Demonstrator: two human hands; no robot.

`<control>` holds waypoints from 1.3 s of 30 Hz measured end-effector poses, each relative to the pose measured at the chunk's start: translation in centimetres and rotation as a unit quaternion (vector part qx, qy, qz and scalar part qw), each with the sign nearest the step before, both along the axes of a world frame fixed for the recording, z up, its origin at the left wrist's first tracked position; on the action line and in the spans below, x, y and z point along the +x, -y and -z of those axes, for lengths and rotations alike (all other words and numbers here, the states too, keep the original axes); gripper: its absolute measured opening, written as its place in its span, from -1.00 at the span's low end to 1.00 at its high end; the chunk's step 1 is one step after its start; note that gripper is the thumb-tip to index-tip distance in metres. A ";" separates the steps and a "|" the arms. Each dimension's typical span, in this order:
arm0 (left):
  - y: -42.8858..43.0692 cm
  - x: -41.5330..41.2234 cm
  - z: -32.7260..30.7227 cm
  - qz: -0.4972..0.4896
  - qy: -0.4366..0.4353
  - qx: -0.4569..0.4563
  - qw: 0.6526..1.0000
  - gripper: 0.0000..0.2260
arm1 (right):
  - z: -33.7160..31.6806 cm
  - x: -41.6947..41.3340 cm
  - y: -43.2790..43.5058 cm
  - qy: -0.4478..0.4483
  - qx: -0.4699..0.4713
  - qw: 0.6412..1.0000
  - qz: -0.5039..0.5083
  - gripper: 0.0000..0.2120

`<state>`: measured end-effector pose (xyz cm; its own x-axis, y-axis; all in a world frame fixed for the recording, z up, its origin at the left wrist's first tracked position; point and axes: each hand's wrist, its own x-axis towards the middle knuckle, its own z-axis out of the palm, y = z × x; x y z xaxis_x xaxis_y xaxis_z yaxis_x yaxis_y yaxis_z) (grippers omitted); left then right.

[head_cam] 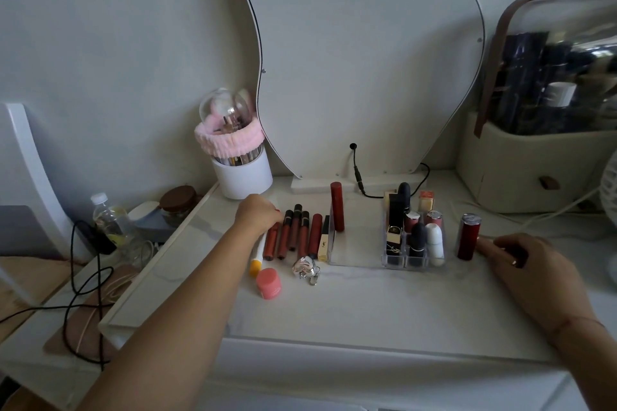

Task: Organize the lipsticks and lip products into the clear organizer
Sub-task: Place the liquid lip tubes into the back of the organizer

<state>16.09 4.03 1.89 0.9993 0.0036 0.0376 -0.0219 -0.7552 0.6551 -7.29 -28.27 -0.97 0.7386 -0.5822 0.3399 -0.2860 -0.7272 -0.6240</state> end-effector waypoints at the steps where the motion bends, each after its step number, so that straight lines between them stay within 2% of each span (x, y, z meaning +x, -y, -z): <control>1: -0.1 0.1 0.0 0.001 0.006 -0.013 1.000 -0.94 | 0.0 0.0 0.0 -0.004 -0.001 1.000 0.000 -0.75; 8: -0.8 0.1 -1.7 0.017 0.051 -0.119 0.991 -0.97 | 0.2 0.1 0.1 0.009 0.019 1.000 -0.001 -0.70; 11: -0.8 -0.4 -3.0 0.020 0.072 -0.172 0.982 -0.85 | -0.1 0.1 -0.2 0.028 0.037 0.999 -0.007 -0.69; 16: -0.5 -2.1 -5.5 0.053 0.129 -0.236 0.962 -0.81 | -1.2 -0.8 -1.9 0.161 0.027 0.987 -0.008 -0.70; 19: 0.1 -3.6 -6.9 0.070 0.167 -0.255 0.950 -0.83 | -1.3 -1.3 -4.7 0.221 0.064 0.972 -0.058 -0.74; 22: 1.0 -5.2 -7.8 0.089 0.192 -0.276 0.938 -0.82 | -0.5 -1.3 -6.9 0.203 0.076 0.974 -0.067 -0.75; 30: 2.3 -7.2 -7.3 0.161 0.190 -0.275 0.928 -0.77 | 0.6 -0.8 -5.4 0.198 0.177 0.964 0.010 -0.66; 34: 2.5 -7.3 -6.8 0.177 0.188 -0.261 0.930 -0.76 | -0.4 0.6 -3.8 0.154 0.161 0.975 -0.009 -0.53; 36: 2.7 -7.3 -6.8 0.184 0.192 -0.263 0.927 -0.76 | -0.6 1.3 -3.3 0.121 0.137 0.983 -0.028 -0.59; 39: 3.0 -7.3 -6.8 0.188 0.191 -0.271 0.925 -0.78 | -0.8 2.0 -2.9 0.120 0.112 0.986 -0.040 -0.76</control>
